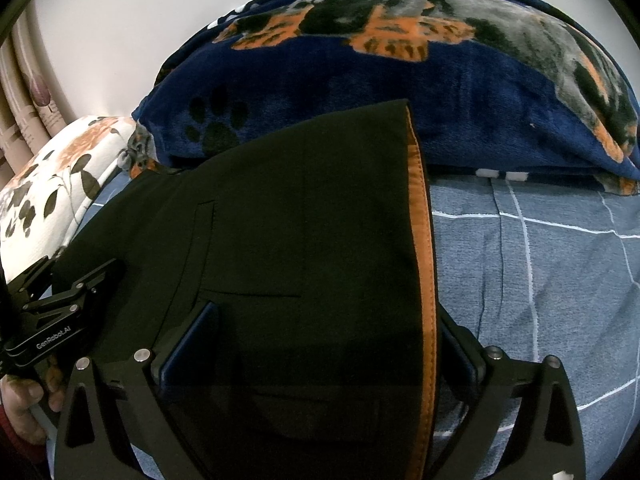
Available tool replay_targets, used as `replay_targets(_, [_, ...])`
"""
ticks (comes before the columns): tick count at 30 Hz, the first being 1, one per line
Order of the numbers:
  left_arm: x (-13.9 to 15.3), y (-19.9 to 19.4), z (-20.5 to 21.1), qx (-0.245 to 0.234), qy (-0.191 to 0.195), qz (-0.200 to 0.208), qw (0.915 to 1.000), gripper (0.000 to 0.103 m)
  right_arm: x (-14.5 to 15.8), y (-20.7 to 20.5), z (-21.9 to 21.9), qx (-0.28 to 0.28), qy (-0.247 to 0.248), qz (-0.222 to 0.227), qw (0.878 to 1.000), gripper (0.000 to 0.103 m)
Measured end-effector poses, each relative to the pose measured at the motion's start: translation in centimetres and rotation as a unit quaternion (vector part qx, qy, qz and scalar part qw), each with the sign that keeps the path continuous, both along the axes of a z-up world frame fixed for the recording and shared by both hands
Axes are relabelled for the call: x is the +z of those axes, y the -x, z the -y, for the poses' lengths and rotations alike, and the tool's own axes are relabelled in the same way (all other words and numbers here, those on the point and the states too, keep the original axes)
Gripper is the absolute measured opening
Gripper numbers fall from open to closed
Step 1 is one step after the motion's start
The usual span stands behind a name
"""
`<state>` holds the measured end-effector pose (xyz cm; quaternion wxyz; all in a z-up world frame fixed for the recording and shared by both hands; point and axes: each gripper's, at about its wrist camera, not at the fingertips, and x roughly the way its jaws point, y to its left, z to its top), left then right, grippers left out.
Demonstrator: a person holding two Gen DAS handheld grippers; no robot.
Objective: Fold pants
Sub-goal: 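Hold the folded pants flat with the left tool while the right tool grips the fold, then open both tools and lift them away from the folded pants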
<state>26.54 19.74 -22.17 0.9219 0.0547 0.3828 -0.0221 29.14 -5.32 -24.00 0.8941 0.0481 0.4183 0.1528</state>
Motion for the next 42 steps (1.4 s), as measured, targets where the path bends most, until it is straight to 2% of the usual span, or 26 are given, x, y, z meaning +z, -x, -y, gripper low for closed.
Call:
replay_targets(21, [0.0, 0.0, 0.3, 0.001, -0.001, 0.000, 1.0000, 0.069, -0.1, 0.0, 0.1, -0.002, 0.007, -0.001, 1.000, 0.101])
replay_targets(25, [0.2, 0.2, -0.2, 0.002, 0.002, 0.005, 1.0000, 0.075, 0.0, 0.0, 0.2, -0.005, 0.012, -0.001, 1.000, 0.102])
replay_targets(29, [0.9, 1.0, -0.9, 0.008, 0.001, 0.029, 0.9996, 0.082, 0.5, 0.3, 0.9, -0.013, 0.015, 0.004, 1.000, 0.102])
replay_targets(31, [1.4, 1.6, -0.8, 0.017, -0.016, 0.037, 0.9990, 0.088, 1.3, 1.1, 1.1, -0.026, 0.024, 0.016, 0.999, 0.102])
replay_targets(37, [3.7, 4.5, 0.2, 0.021, -0.034, 0.057, 0.9976, 0.096, 5.3, 6.1, 2.1, -0.021, 0.008, 0.068, 0.997, 0.102])
replay_targets(42, [6.2, 7.4, 1.7, 0.021, -0.037, 0.080, 0.9959, 0.101, 6.3, 10.3, 2.2, -0.016, -0.006, 0.072, 0.997, 0.102])
